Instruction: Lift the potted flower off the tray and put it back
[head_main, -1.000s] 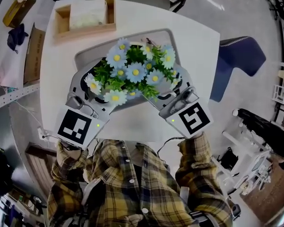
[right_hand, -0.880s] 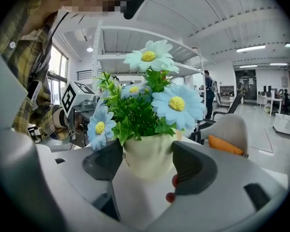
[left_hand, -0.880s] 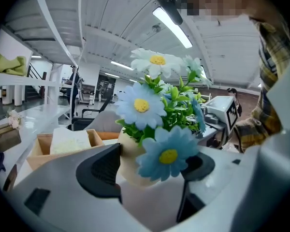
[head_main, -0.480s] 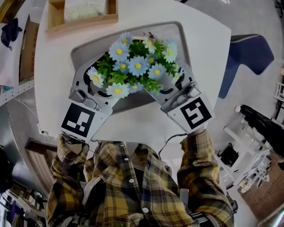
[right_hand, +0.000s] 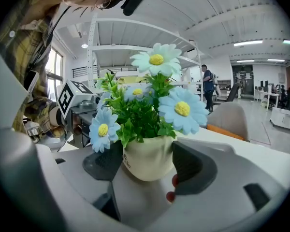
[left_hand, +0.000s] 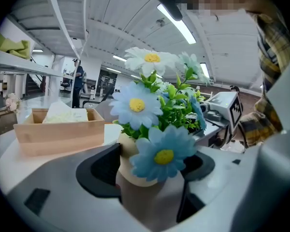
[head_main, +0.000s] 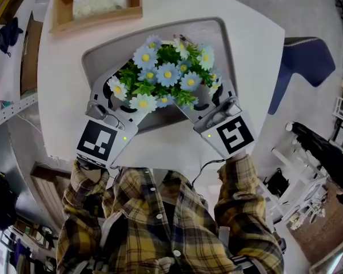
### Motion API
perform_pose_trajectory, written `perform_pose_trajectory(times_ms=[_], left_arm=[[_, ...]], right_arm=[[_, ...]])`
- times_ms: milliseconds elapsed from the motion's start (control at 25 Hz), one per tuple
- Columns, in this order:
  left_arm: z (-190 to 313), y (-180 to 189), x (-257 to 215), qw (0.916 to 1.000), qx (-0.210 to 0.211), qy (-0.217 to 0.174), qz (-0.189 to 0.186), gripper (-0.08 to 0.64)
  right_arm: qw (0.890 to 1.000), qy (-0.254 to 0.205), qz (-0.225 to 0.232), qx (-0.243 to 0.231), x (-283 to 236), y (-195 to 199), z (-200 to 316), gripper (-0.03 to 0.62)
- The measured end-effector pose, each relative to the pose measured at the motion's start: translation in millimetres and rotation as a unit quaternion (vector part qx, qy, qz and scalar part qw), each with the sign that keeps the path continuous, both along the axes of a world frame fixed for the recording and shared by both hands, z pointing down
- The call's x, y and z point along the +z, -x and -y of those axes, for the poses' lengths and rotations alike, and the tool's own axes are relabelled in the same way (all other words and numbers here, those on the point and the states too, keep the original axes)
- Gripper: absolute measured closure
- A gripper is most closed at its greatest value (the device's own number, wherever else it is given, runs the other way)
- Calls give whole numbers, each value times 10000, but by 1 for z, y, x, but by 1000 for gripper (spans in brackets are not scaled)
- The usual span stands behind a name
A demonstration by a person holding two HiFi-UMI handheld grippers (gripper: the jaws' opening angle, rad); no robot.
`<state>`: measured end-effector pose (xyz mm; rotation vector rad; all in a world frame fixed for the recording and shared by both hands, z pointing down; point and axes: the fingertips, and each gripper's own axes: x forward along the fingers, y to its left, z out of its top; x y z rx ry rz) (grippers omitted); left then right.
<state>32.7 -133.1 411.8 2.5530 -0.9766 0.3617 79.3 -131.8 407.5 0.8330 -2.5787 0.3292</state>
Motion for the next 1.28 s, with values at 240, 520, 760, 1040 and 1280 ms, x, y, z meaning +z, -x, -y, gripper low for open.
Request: perform_pose_trajectory(times_ms=[240,520,760,1040,1280], left_arm=[[0,1,4,10000,-26,-35,32,198],[1,1,10,9998,-13,-172,127,198],[2,2,18,9996,-65,-232,144,198],[-3,5,16,9994,-168,-243,173,198],[-17,11,9,9993,-229,-214,187,198]], right_arm=[[10000,-42,-34,16,4,1,-1,278],[9999,-99,-122,18,11,1,1,282],[9999,-50,-111,113,18,0,2,282],[9996,57,-140,241,24,-7,-4,282],[9991,177,-108,382,18,-21,-18,290]])
